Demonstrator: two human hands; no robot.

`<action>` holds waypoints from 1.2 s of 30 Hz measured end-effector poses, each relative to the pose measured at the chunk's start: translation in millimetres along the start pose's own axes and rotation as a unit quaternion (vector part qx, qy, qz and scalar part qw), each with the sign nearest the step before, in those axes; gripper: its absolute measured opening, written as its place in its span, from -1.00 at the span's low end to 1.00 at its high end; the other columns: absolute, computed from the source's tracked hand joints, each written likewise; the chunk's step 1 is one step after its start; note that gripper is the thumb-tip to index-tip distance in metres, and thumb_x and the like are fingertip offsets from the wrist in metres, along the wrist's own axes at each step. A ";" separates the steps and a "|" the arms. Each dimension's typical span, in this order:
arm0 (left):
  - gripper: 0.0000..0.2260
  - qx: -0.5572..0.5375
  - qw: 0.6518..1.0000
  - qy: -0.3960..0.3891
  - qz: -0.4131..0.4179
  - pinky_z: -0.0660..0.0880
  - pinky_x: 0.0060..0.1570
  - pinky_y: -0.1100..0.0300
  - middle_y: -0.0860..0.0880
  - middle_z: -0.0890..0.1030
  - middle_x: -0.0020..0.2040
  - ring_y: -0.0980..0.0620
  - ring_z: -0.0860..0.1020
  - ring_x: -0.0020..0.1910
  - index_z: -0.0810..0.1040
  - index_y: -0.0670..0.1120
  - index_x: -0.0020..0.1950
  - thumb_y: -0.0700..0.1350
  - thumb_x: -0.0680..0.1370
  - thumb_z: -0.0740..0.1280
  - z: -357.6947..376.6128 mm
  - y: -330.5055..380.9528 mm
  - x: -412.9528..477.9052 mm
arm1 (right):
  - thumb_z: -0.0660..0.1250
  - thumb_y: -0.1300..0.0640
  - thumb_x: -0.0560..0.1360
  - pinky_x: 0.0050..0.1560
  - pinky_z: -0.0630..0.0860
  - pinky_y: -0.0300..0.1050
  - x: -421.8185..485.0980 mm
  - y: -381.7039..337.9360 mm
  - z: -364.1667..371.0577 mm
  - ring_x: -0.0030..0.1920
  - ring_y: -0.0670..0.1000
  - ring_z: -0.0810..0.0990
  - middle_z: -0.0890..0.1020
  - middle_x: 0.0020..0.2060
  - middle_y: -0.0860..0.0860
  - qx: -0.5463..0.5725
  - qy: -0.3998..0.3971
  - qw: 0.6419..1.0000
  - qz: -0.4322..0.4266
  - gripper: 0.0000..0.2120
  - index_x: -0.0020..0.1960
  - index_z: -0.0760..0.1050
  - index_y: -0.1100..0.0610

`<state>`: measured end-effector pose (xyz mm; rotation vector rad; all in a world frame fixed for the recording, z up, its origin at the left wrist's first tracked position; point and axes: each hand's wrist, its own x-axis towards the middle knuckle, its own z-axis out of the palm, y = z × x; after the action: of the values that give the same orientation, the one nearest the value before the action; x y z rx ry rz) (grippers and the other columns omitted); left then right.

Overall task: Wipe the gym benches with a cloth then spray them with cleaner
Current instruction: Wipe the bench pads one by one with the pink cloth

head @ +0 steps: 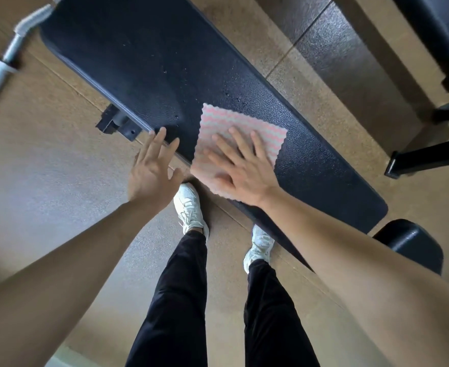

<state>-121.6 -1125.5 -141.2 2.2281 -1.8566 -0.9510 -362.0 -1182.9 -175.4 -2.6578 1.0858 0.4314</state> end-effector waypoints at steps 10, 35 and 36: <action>-0.42 -0.014 0.996 -0.082 0.011 0.36 0.44 -0.14 0.11 0.07 0.67 0.02 0.08 0.64 0.31 0.05 0.60 0.00 0.59 0.37 -23.0 -16.3 5.1 | -0.18 -0.23 0.66 0.57 -0.04 0.33 101.6 52.5 -50.2 0.63 0.23 -0.06 -0.01 0.65 0.04 0.065 0.042 0.958 0.277 -0.37 0.66 -0.10 -0.01; -0.36 -0.002 0.999 0.021 -0.029 0.21 0.55 -0.19 -0.07 0.08 0.68 -0.13 0.01 0.66 0.24 -0.12 0.62 -0.12 0.58 0.39 -79.1 -91.4 89.5 | -0.06 -0.30 0.61 0.53 -0.03 0.42 178.5 29.4 -68.4 0.62 0.29 -0.01 0.05 0.65 0.05 0.003 0.036 0.990 0.136 -0.34 0.64 0.02 -0.07; -0.36 -0.003 0.999 0.018 -0.031 0.22 0.55 -0.18 -0.07 0.08 0.68 -0.12 0.02 0.66 0.24 -0.11 0.62 -0.11 0.58 0.39 -81.6 -90.4 89.9 | -0.09 -0.29 0.62 0.54 -0.03 0.41 189.1 37.6 -74.2 0.62 0.27 -0.01 0.03 0.65 0.05 0.019 0.035 0.986 0.163 -0.34 0.65 -0.01 -0.06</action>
<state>3.6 -1209.9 -151.8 2.2964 -1.7782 -0.9183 -246.7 -1354.2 -177.9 -2.4818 1.5422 0.3737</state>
